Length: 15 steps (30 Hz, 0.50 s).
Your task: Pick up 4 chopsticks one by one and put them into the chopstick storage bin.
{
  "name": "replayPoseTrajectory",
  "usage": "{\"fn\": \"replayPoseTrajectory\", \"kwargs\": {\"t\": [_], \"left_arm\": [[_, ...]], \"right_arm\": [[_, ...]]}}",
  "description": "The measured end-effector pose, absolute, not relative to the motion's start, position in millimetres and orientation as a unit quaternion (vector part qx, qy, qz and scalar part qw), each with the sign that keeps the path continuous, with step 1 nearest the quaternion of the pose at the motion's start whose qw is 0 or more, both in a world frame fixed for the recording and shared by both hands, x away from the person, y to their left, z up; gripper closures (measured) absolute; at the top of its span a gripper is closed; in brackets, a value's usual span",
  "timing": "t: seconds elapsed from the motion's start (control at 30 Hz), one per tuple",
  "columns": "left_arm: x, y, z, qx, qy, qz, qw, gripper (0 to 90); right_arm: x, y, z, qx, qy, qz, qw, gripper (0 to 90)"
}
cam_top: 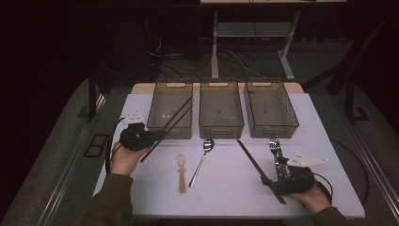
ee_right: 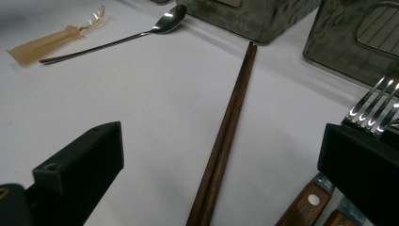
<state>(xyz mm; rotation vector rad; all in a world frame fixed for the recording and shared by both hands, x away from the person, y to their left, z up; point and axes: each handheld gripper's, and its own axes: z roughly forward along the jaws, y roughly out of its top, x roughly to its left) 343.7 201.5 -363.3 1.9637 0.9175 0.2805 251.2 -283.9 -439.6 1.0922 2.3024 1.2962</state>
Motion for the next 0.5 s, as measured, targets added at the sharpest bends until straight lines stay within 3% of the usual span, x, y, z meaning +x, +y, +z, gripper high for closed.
{"fn": "replayPoseTrajectory", "kwargs": {"t": [0.5], "left_arm": [[377.1, 187.9, -344.2, 0.795, 0.374, 0.127, 0.461, 85.5]], "right_arm": [[251.2, -283.9, -439.7, 0.379, 0.796, 0.451, 0.14, 0.6]]}}
